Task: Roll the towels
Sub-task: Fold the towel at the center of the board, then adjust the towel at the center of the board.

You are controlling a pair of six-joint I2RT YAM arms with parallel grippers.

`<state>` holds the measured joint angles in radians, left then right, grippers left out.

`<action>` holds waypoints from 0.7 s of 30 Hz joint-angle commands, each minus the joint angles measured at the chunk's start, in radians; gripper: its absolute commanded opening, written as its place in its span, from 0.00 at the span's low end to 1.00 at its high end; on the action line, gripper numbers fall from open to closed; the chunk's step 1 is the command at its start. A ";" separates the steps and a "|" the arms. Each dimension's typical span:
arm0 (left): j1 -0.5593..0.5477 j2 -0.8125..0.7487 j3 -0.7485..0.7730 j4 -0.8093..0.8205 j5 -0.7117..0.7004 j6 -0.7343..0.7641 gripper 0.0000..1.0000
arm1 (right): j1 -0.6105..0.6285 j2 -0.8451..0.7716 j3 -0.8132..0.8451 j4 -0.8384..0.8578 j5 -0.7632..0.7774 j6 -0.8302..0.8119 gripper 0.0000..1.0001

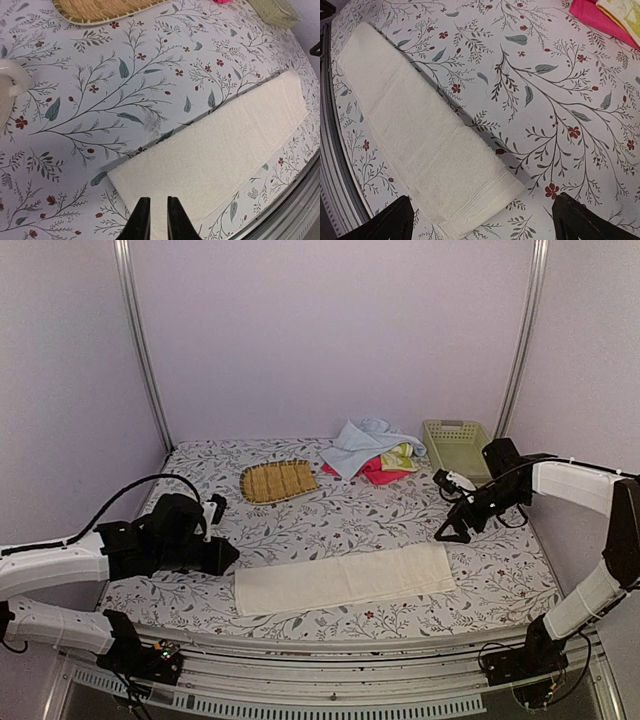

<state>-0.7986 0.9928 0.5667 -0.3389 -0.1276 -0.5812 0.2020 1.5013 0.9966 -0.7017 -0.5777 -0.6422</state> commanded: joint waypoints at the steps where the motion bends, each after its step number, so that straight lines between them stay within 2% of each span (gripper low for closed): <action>1: 0.010 0.094 0.076 0.003 -0.007 0.057 0.07 | 0.036 -0.004 0.076 0.097 0.125 0.167 0.99; 3: 0.013 0.126 0.087 0.033 -0.007 0.072 0.00 | 0.037 -0.027 0.076 0.127 0.100 0.154 0.99; 7: 0.028 0.186 0.112 0.065 0.034 0.091 0.00 | 0.036 -0.036 0.068 0.129 0.034 0.085 0.99; 12: 0.029 0.278 0.144 0.079 0.096 0.075 0.00 | 0.057 -0.048 0.063 0.051 -0.023 -0.003 0.99; 14: 0.029 0.305 0.150 0.090 0.130 0.062 0.00 | 0.085 -0.090 0.066 0.071 0.021 -0.003 0.99; 18: 0.026 0.328 0.154 0.098 0.160 0.042 0.00 | 0.093 -0.193 0.046 0.192 0.102 0.121 0.99; 21: 0.027 0.336 0.151 0.110 0.171 0.043 0.00 | 0.098 -0.233 0.034 0.197 0.102 0.013 0.99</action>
<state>-0.7765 1.3201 0.6987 -0.2657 0.0002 -0.5282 0.2943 1.3312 1.0481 -0.5674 -0.5030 -0.5674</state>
